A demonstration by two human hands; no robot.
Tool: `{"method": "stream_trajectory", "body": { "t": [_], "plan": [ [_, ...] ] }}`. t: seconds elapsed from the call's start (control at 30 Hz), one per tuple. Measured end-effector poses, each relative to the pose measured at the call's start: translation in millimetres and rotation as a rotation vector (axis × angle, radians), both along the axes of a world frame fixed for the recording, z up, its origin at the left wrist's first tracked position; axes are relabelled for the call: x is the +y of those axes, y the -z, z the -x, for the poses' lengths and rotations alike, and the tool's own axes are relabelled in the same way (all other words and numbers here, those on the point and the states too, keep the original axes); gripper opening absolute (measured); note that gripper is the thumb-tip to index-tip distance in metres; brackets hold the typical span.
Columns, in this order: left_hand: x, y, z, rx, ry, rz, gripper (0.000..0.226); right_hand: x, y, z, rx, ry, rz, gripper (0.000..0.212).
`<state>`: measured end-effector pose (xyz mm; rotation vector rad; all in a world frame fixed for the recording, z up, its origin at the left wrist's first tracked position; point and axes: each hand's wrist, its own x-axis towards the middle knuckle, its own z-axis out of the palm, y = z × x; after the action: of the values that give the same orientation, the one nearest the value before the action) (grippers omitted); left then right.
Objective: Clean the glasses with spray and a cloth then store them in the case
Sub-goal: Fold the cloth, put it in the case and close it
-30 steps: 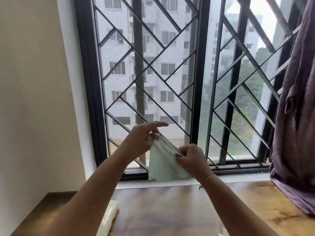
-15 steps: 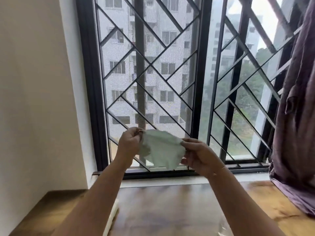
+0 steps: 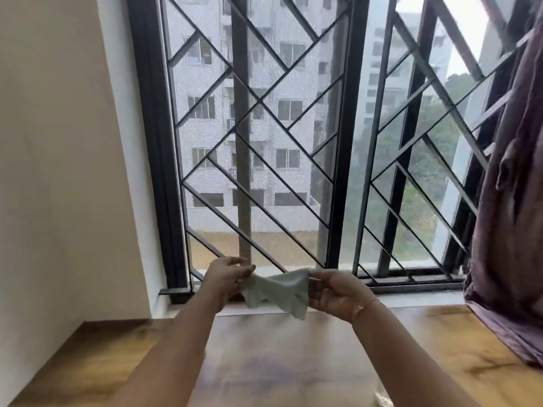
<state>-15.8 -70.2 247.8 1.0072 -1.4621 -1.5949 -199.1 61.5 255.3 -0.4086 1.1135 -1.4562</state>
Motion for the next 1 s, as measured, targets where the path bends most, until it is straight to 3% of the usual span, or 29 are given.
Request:
{"method": "stream_trajectory", "body": {
  "t": [0.13,0.37,0.63,0.77,0.9,1.0],
  "plan": [
    [-8,-29,-4,-0.027,0.003,0.101,0.035,-9,-22,6,0.108,0.028,0.047,0.011],
    [-13,-46,-8,-0.018,-0.052,0.152,0.017,-14,-51,0,0.358,0.185,0.069,0.032],
    [-13,-42,-10,0.018,-0.125,0.149,0.022,-15,-58,1,0.511,0.212,0.139,0.019],
    [-7,-52,-12,0.098,-0.066,0.188,0.019,-9,-65,1,0.547,0.145,0.219,0.012],
    [-2,-67,-14,0.220,0.034,0.120,0.015,-6,-68,1,0.756,0.188,0.223,0.027],
    [3,-77,-17,0.218,0.067,0.081,0.015,-5,-70,2,0.927,0.291,0.210,0.024]
  ]
}}
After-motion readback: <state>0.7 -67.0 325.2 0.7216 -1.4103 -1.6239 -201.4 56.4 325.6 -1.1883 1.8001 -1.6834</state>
